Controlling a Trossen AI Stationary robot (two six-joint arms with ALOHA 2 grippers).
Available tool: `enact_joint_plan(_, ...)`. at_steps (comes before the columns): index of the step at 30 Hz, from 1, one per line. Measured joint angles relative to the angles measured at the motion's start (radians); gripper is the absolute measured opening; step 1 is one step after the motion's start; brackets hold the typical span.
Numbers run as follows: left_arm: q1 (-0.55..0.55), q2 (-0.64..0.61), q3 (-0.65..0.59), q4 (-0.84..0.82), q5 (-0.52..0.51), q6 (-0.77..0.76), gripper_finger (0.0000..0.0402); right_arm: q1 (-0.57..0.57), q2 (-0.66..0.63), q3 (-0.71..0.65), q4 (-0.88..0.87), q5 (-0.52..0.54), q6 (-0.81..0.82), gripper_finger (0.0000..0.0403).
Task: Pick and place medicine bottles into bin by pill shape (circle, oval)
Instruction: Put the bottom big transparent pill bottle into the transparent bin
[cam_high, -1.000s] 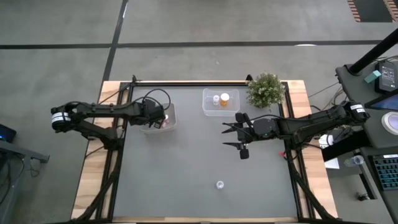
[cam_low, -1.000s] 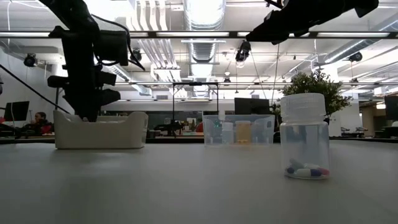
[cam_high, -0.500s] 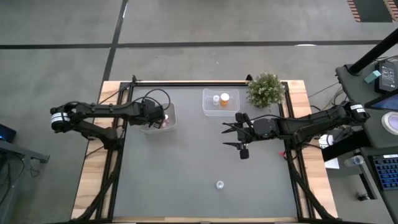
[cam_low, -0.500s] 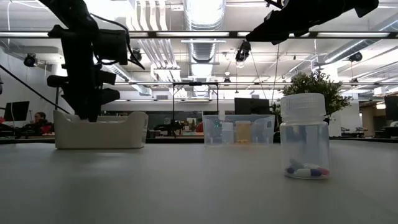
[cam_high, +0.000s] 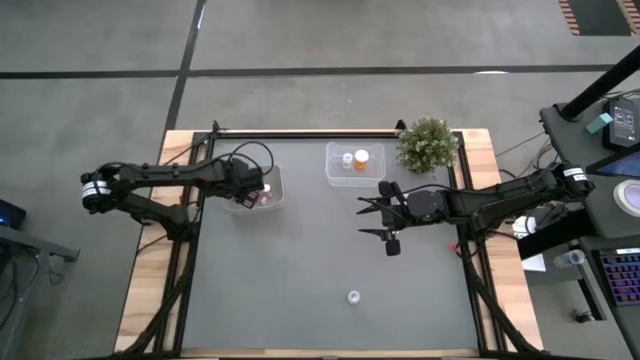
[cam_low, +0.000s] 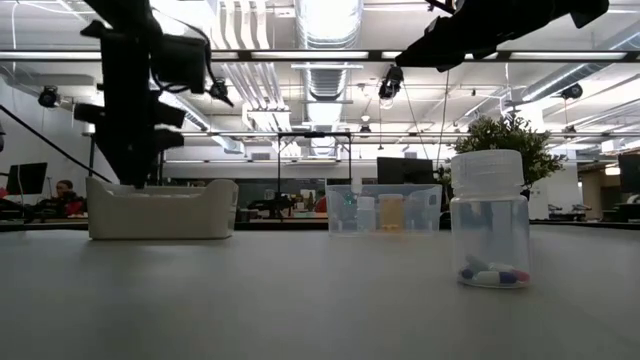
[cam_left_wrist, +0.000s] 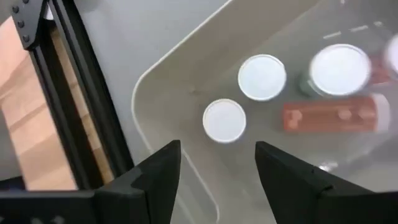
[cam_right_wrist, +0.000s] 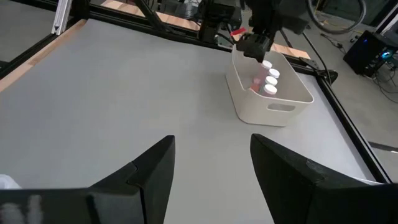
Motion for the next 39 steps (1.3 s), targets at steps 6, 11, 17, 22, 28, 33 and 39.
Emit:
enact_joint_plan(6, -0.007, 0.0, 0.113, -0.101, 0.07, 0.042, 0.0192, 0.0, 0.0, 0.0, 0.0, 0.0, 0.022, 0.0203)
enact_joint_plan(11, -0.066, -0.006, 0.204, -0.099, 0.098, 0.1, 0.0191, 0.003, 0.0, 0.0, 0.0, 0.003, 0.088, 0.0203)
enact_joint_plan(17, -0.209, -0.017, 0.258, 0.03, 0.092, 0.173, 0.0191, 0.084, 0.015, 0.0, 0.002, -0.003, 0.167, 0.0203)
enact_joint_plan(22, -0.356, -0.03, 0.242, 0.285, 0.09, 0.283, 0.0191, 0.17, 0.053, 0.02, -0.001, -0.001, 0.283, 0.0203)
enact_joint_plan(28, -0.505, -0.032, 0.219, 0.575, 0.085, 0.42, 0.0191, 0.276, 0.15, 0.098, -0.038, -0.002, 0.369, 0.0203)
enact_joint_plan(33, -0.584, -0.022, 0.204, 0.761, 0.046, 0.466, 0.0191, 0.343, 0.261, 0.197, -0.164, -0.003, 0.437, 0.0203)
enact_joint_plan(39, -0.62, 0.002, 0.199, 0.829, 0.033, 0.507, 0.0191, 0.409, 0.407, 0.349, -0.355, -0.002, 0.485, 0.0203)
